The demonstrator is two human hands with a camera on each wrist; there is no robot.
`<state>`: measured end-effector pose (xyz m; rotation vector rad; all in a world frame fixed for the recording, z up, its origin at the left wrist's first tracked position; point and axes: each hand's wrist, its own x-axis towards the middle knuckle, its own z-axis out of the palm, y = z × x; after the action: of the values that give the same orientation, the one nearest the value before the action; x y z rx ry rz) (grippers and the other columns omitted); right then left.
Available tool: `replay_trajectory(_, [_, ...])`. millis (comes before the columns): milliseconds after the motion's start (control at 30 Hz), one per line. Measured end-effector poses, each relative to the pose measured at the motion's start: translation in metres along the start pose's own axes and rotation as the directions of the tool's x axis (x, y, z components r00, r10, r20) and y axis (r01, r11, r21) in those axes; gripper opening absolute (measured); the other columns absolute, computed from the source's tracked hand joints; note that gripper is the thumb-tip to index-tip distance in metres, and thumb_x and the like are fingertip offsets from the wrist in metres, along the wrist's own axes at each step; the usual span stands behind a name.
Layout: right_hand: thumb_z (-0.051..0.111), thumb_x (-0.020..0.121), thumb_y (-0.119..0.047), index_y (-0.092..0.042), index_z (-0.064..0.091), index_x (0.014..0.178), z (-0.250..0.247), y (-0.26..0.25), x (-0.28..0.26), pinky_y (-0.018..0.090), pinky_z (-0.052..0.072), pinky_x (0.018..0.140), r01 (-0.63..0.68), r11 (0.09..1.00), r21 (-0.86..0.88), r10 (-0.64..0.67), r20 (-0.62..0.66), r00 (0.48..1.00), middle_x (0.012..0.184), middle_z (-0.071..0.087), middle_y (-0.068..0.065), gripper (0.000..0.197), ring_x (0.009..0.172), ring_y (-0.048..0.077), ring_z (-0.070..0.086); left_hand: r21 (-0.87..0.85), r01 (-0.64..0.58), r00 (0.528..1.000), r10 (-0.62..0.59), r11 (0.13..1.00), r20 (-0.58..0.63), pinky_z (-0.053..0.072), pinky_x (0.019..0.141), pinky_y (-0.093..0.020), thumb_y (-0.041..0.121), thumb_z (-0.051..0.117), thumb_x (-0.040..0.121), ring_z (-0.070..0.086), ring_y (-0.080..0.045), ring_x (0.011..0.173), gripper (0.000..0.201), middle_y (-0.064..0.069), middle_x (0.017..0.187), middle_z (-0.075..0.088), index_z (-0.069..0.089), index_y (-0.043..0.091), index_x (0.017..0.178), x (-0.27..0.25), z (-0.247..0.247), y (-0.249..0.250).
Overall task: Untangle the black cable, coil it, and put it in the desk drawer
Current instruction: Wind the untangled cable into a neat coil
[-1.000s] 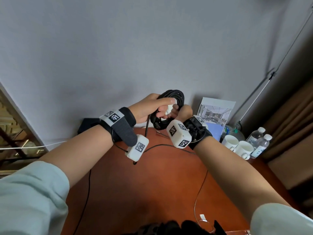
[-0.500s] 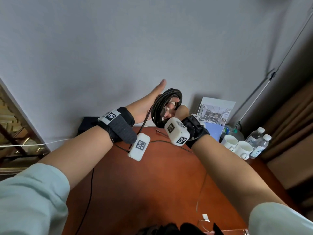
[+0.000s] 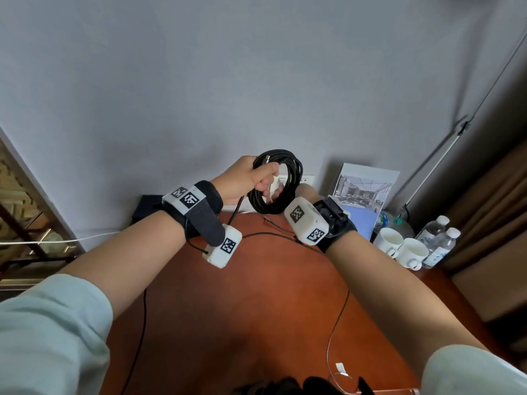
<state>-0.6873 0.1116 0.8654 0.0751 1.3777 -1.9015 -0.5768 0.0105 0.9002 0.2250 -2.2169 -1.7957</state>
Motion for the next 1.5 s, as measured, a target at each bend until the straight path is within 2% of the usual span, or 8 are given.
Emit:
replay_trajectory(133, [0.037, 0.097, -0.039, -0.009, 0.06, 0.086, 0.015, -0.018, 0.005, 0.033, 0.048, 0.072, 0.263, 0.91, -0.319, -0.272, 0.016, 0.962, 0.079, 0.061, 0.008, 0.04, 0.068, 0.022, 0.058, 0.076, 0.091, 0.992, -0.097, 0.993, 0.081, 0.046, 0.055, -0.023, 0.011, 0.044, 0.1, 0.033, -0.006, 0.043, 0.032, 0.007, 0.051, 0.036, 0.044, 0.012, 0.068, 0.003, -0.008, 0.001])
replay_trajectory(333, [0.029, 0.101, -0.048, -0.007, 0.062, 0.071, 0.04, -0.024, -0.018, 0.034, 0.043, 0.077, 0.629, 0.14, -0.765, -0.452, 0.515, 0.728, 0.074, 0.066, 0.008, 0.061, 0.076, 0.022, 0.06, 0.224, 0.137, 0.974, -0.172, 0.965, 0.146, 0.046, 0.056, -0.026, -0.003, 0.045, 0.092, 0.036, -0.006, 0.042, 0.031, 0.009, 0.044, 0.041, 0.044, 0.01, 0.063, 0.009, -0.001, -0.001])
replay_trajectory(533, [0.032, 0.1, -0.044, 0.0, 0.067, 0.075, 0.041, -0.018, -0.002, 0.038, 0.048, 0.079, 0.597, 0.022, -0.802, -0.492, 0.511, 0.705, 0.074, 0.069, 0.015, 0.062, 0.078, 0.028, 0.062, 0.289, 0.126, 0.976, -0.171, 0.949, 0.136, 0.055, 0.074, -0.028, -0.002, 0.053, 0.085, 0.065, -0.016, 0.055, 0.031, -0.003, 0.047, 0.056, 0.051, 0.005, 0.054, 0.01, -0.003, -0.005])
replay_trajectory(933, [0.044, 0.086, -0.025, -0.007, 0.05, 0.054, 0.034, -0.027, 0.021, 0.036, 0.043, 0.056, 0.457, 0.632, -0.626, -0.577, 0.013, 0.817, 0.059, 0.05, 0.012, 0.037, 0.049, 0.027, 0.046, 0.198, 0.088, 0.995, -0.097, 0.976, 0.038, 0.057, 0.077, -0.035, 0.013, 0.051, 0.096, 0.052, -0.013, 0.046, 0.018, 0.001, 0.041, 0.045, 0.052, 0.004, 0.08, 0.019, -0.021, -0.022])
replay_trajectory(1100, [0.037, 0.099, -0.04, -0.006, 0.06, 0.064, 0.032, -0.022, 0.02, 0.035, 0.041, 0.068, 0.486, -0.027, -0.873, -0.705, 0.361, 0.61, 0.066, 0.061, 0.015, 0.054, 0.07, 0.032, 0.053, 0.48, 0.132, 0.987, -0.161, 0.867, 0.019, 0.049, 0.068, -0.026, 0.018, 0.051, 0.091, 0.069, -0.021, 0.057, 0.02, -0.001, 0.037, 0.048, 0.054, 0.001, 0.081, 0.027, -0.023, -0.018])
replay_trajectory(1200, [0.032, 0.102, -0.041, -0.018, 0.05, 0.057, 0.038, -0.017, 0.014, 0.039, 0.045, 0.075, 0.534, -0.121, -0.837, -0.572, 0.498, 0.652, 0.071, 0.063, 0.015, 0.053, 0.076, 0.034, 0.057, 0.521, 0.117, 0.987, -0.156, 0.846, 0.031, 0.055, 0.075, -0.035, 0.015, 0.053, 0.087, 0.063, -0.016, 0.048, 0.017, -0.006, 0.042, 0.048, 0.057, 0.0, 0.08, 0.032, -0.021, -0.015])
replay_trajectory(1367, [0.027, 0.099, -0.045, -0.006, 0.056, 0.064, 0.043, -0.023, 0.028, 0.036, 0.044, 0.074, 0.463, 0.081, -0.883, -0.666, 0.297, 0.684, 0.075, 0.064, 0.015, 0.06, 0.076, 0.032, 0.055, 0.269, 0.107, 0.989, -0.129, 0.957, 0.067, 0.054, 0.064, -0.03, 0.003, 0.052, 0.087, 0.046, -0.012, 0.043, 0.024, -0.002, 0.041, 0.044, 0.052, 0.006, 0.063, 0.032, -0.016, -0.013])
replay_trajectory(1500, [0.029, 0.095, -0.033, -0.012, 0.041, 0.066, 0.032, -0.031, 0.047, 0.039, 0.048, 0.072, 0.439, 0.507, -0.741, -0.6, 0.062, 0.798, 0.074, 0.053, 0.013, 0.037, 0.067, 0.027, 0.049, 0.008, 0.034, 0.978, -0.035, 0.999, 0.203, 0.054, 0.074, -0.03, -0.001, 0.051, 0.092, 0.043, -0.013, 0.048, 0.032, 0.002, 0.052, 0.041, 0.048, 0.01, 0.062, 0.028, -0.026, -0.023])
